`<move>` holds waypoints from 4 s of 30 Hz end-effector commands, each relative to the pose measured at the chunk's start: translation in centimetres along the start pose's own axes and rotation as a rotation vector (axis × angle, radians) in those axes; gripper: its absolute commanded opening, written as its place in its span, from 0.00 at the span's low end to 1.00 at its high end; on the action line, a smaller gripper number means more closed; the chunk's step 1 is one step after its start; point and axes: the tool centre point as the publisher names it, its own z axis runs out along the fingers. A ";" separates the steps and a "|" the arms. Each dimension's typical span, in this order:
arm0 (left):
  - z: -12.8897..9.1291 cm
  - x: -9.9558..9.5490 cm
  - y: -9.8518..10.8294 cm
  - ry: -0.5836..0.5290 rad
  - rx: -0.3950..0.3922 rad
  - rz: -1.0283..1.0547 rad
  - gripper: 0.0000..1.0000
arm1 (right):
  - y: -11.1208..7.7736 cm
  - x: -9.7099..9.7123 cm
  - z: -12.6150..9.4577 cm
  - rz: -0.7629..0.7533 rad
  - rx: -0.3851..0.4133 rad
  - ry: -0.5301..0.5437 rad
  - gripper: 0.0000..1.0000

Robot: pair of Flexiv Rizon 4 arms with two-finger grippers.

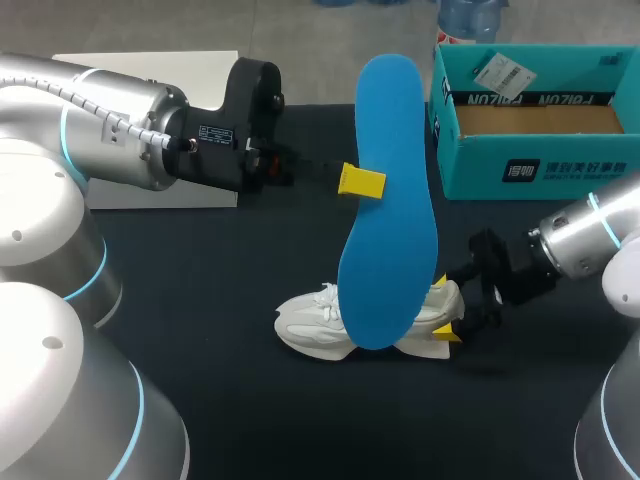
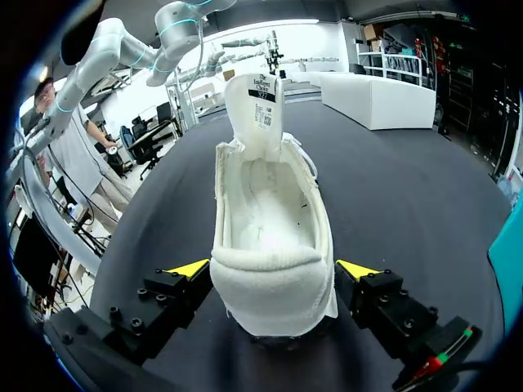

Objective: Take the shoe out of the shoebox, open the shoe tongue, remove and reinsert the insole, then place the shoe into the shoebox

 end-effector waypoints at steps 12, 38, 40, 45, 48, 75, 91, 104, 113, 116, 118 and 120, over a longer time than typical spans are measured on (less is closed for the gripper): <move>0.1 0.0 0.1 -0.001 0.002 0.000 0.00 | 2.2 2.4 -2.9 0.029 0.402 -0.095 1.00; 0.1 0.0 0.1 -0.001 0.002 0.000 0.00 | 5.4 2.4 -5.5 0.052 0.668 -0.120 1.00; 0.1 0.0 0.1 -0.001 0.002 0.000 0.00 | 5.6 2.4 -5.5 0.061 0.689 -0.115 1.00; 0.1 0.0 0.1 -0.001 0.002 0.000 0.00 | 6.4 2.5 -5.3 0.048 0.726 -0.119 1.00; 0.1 0.0 0.1 -0.001 0.002 0.000 0.00 | 6.8 2.4 -5.2 0.040 0.731 -0.118 1.00; 0.1 0.0 0.1 -0.001 0.002 0.000 0.00 | 6.8 2.6 -5.1 0.057 0.735 -0.100 1.00; 0.1 0.0 0.1 -0.001 0.002 0.000 0.00 | 7.5 2.7 -4.8 0.038 0.795 -0.078 1.00; 0.1 0.0 0.1 -0.001 0.002 0.000 0.00 | 7.5 2.7 -4.6 0.056 0.799 -0.076 1.00; 0.1 0.0 0.1 -0.001 0.002 0.000 0.00 | 8.2 0.5 -3.4 0.051 0.814 -0.129 1.00; 0.1 0.0 0.1 -0.001 0.002 0.000 0.00 | 8.4 -0.8 -2.7 0.050 0.810 -0.137 1.00; 0.1 0.0 0.1 -0.001 0.002 0.000 0.00 | 8.4 -1.5 -2.4 0.038 0.804 -0.133 1.00; 0.1 0.0 0.1 -0.001 0.002 0.000 0.00 | 8.4 -2.2 -1.7 0.030 0.813 -0.127 1.00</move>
